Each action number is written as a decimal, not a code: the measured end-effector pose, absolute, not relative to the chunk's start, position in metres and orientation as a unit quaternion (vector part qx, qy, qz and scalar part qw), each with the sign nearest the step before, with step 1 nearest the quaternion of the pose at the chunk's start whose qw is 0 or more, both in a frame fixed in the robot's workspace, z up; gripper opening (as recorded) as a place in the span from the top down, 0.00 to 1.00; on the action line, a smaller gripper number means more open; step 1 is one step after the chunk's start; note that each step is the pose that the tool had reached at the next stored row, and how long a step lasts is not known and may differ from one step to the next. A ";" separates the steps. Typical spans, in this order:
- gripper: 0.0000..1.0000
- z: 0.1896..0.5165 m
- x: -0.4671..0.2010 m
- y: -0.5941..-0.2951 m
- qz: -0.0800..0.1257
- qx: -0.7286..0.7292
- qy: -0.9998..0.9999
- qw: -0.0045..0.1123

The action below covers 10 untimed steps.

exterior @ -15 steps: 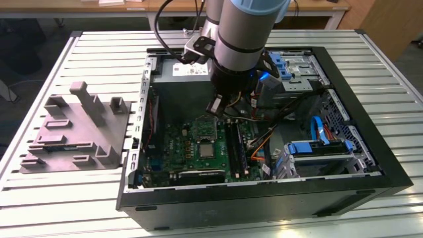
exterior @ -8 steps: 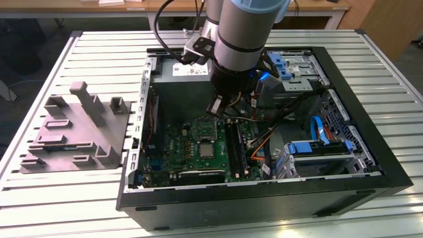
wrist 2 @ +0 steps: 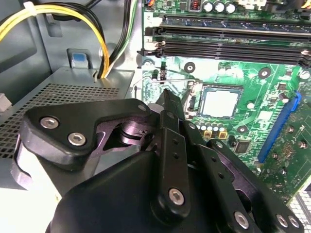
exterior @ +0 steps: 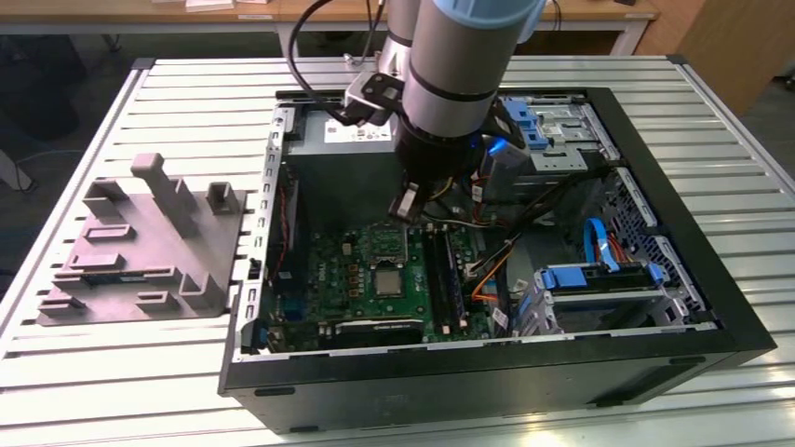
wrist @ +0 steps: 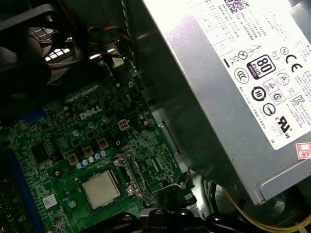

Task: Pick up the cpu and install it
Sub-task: 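Close the cpu cover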

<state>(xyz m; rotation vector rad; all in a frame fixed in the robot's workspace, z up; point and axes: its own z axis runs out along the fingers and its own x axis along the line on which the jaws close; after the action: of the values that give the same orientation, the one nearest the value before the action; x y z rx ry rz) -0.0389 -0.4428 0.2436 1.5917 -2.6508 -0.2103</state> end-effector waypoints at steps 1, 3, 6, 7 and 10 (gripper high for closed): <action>0.89 0.244 -0.039 -0.444 -0.068 0.514 -0.855 0.021; 0.89 0.244 -0.039 -0.446 -0.067 0.515 -0.854 0.021; 0.89 0.244 -0.040 -0.449 -0.067 0.517 -0.853 0.020; 0.89 0.244 -0.040 -0.450 -0.067 0.517 -0.853 0.020; 0.89 0.244 -0.041 -0.452 -0.066 0.518 -0.853 0.019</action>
<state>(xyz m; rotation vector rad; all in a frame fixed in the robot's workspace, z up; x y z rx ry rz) -0.0407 -0.4519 0.2437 1.6077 -2.6457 -0.2060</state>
